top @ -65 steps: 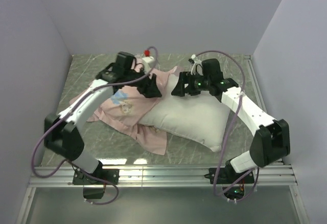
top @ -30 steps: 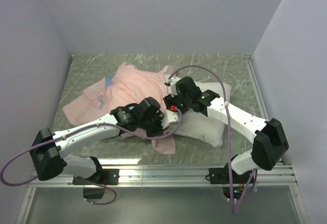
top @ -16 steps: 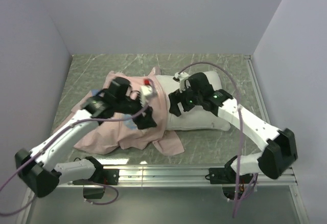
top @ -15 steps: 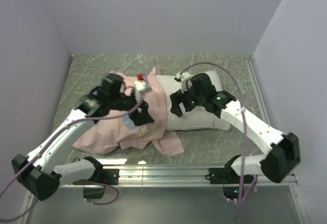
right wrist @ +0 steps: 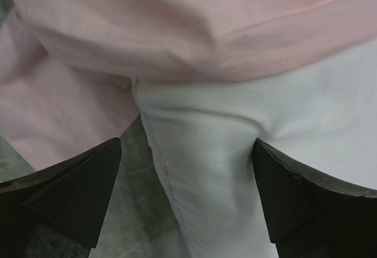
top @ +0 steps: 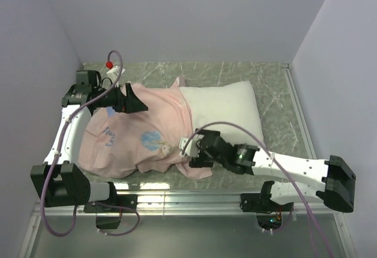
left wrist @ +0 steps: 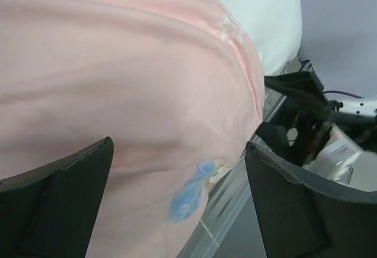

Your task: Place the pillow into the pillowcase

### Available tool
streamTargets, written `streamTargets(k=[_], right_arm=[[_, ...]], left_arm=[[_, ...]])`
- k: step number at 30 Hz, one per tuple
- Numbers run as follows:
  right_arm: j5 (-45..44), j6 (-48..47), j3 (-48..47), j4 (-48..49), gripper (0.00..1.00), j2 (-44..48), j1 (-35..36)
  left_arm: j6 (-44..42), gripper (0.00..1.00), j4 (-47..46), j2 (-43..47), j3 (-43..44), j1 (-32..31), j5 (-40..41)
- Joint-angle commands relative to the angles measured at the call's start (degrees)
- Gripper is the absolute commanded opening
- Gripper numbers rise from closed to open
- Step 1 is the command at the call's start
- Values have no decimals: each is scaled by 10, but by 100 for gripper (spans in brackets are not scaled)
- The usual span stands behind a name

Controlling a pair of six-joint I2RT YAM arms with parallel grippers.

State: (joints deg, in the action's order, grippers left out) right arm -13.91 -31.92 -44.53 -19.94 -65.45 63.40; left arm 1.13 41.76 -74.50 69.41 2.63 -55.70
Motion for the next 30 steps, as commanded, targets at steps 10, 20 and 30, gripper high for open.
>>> streamTargets(k=[10,20,30], right_arm=[[-262,-146,10,312,43,-194,22],[411,169,-453,-191,0,-219,-212],[691,515,-522,-103,0,-343,-397]], left_arm=[[6,99,-13,63,-35,44,-29],[-16,90,-43,67,6,47,23],[-66,98,-70,118,42,37,117]])
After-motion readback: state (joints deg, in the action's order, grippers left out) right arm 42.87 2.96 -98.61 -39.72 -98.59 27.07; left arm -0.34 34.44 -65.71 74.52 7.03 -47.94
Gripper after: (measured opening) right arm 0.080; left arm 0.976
